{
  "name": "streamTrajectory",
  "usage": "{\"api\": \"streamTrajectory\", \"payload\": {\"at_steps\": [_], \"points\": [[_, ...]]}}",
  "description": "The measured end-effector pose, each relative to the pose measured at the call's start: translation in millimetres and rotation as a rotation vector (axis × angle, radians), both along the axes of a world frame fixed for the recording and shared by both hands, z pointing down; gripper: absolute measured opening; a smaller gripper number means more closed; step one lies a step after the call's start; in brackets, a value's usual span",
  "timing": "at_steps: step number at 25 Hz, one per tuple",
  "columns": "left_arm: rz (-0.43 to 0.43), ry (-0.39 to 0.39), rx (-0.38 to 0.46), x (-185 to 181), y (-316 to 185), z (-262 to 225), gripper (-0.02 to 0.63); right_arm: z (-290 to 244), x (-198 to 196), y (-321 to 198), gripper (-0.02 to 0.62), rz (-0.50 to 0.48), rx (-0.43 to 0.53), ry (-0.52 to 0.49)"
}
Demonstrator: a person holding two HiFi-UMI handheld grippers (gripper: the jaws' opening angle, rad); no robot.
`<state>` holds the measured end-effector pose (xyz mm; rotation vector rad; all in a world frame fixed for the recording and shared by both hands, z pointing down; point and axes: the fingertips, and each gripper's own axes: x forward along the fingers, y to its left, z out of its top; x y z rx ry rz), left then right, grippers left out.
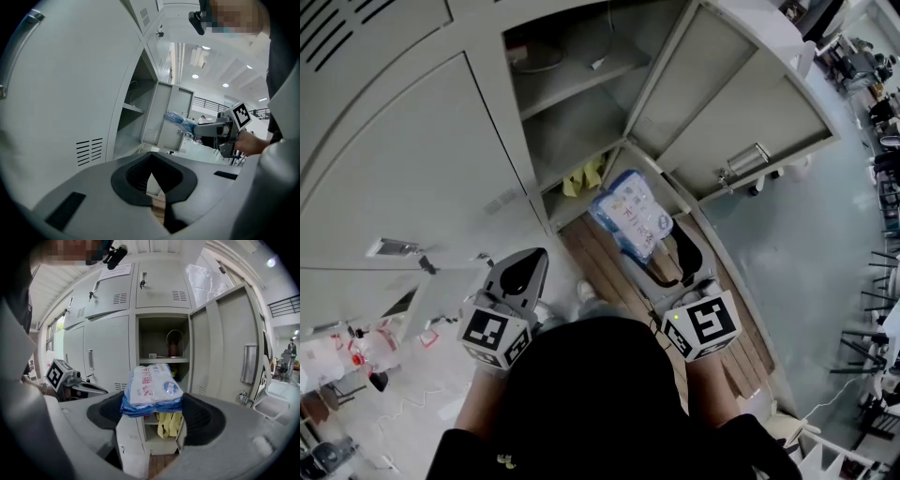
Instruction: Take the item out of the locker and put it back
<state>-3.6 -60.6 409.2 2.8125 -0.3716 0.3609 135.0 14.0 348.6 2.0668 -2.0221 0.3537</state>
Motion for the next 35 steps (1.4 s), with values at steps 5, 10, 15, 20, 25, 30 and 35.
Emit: {"api": "streamTrajectory", "payload": {"at_steps": [5, 10, 15, 20, 25, 30, 35], "points": [[0.028, 0.003, 0.003, 5.7, 1.2, -0.9, 0.011, -7.7, -0.2, 6.4, 0.376, 0.019, 0.014, 0.010], [0.041, 0.003, 0.003, 7.6, 1.8, -1.3, 0.011, -9.2, 0.7, 9.9, 0.376, 0.035, 0.017, 0.012], [0.037, -0.001, 0.000, 5.1, 1.1, 0.3, 0.011, -7.3, 0.5, 9.5, 0.376, 0.038, 0.014, 0.007], [0.020, -0.006, 0.002, -0.1, -0.2, -0.2, 0.011, -3.5, -0.5, 5.0, 0.376, 0.025, 0.010, 0.001], [-0.014, -0.015, 0.004, -8.2, -2.2, 0.1, 0.011, 1.6, -2.6, -5.3, 0.376, -0.013, 0.004, -0.008], [-0.056, -0.028, 0.008, -18.1, -2.8, 0.2, 0.011, 8.8, -3.9, -16.6, 0.376, -0.051, -0.004, -0.019], [-0.112, -0.046, 0.012, -29.6, -4.5, 0.9, 0.011, 14.8, -3.2, -32.2, 0.376, -0.098, -0.002, -0.032]]}}
